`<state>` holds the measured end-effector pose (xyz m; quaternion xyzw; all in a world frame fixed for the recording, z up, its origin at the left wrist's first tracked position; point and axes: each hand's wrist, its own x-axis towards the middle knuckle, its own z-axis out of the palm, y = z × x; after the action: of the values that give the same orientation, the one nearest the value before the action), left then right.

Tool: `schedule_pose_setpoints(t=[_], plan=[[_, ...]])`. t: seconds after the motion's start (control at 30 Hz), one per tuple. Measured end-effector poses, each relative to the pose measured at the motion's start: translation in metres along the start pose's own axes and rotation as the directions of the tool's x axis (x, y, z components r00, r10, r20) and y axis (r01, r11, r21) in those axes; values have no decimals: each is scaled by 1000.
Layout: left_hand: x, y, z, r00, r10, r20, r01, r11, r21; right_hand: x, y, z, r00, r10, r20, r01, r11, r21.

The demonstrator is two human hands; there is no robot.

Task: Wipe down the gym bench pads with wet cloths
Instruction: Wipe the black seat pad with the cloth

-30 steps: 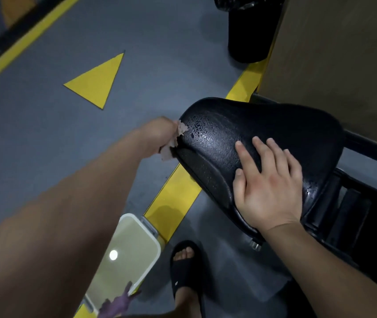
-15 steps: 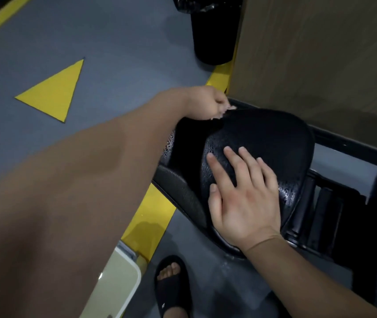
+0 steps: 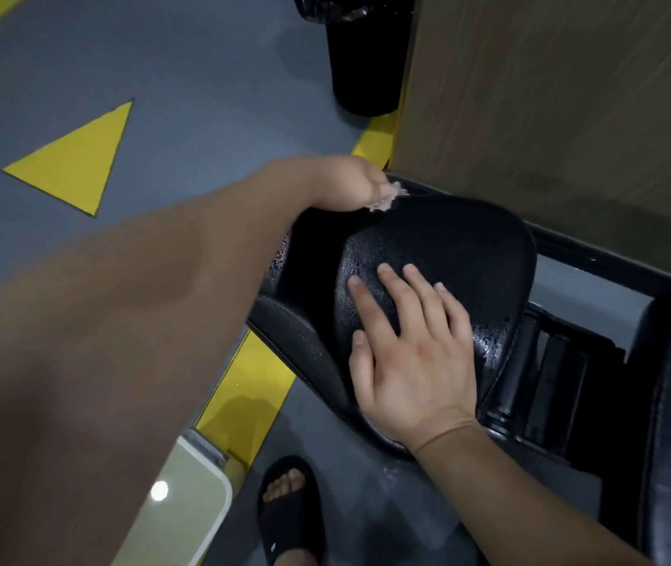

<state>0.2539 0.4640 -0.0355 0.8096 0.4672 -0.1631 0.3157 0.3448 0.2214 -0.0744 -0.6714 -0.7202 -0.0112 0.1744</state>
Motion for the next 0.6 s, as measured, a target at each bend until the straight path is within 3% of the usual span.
schedule_pose_setpoints(t=[0.17, 0.37, 0.5, 0.6], plan=[[-1, -14, -5, 984, -177, -31, 179, 981, 74, 0, 0, 1, 1000, 9, -10, -9, 1000, 24], [6, 27, 5, 999, 13, -30, -14, 1000, -18, 0, 0, 0, 1000, -2, 0, 2, 1000, -3], [-15, -11, -3, 997, -61, -52, 61, 998, 11, 0, 0, -1, 1000, -3, -7, 3, 1000, 9], [-36, -30, -4, 983, -136, -121, 126, 989, -83, 0, 0, -1, 1000, -5, -11, 5, 1000, 1]])
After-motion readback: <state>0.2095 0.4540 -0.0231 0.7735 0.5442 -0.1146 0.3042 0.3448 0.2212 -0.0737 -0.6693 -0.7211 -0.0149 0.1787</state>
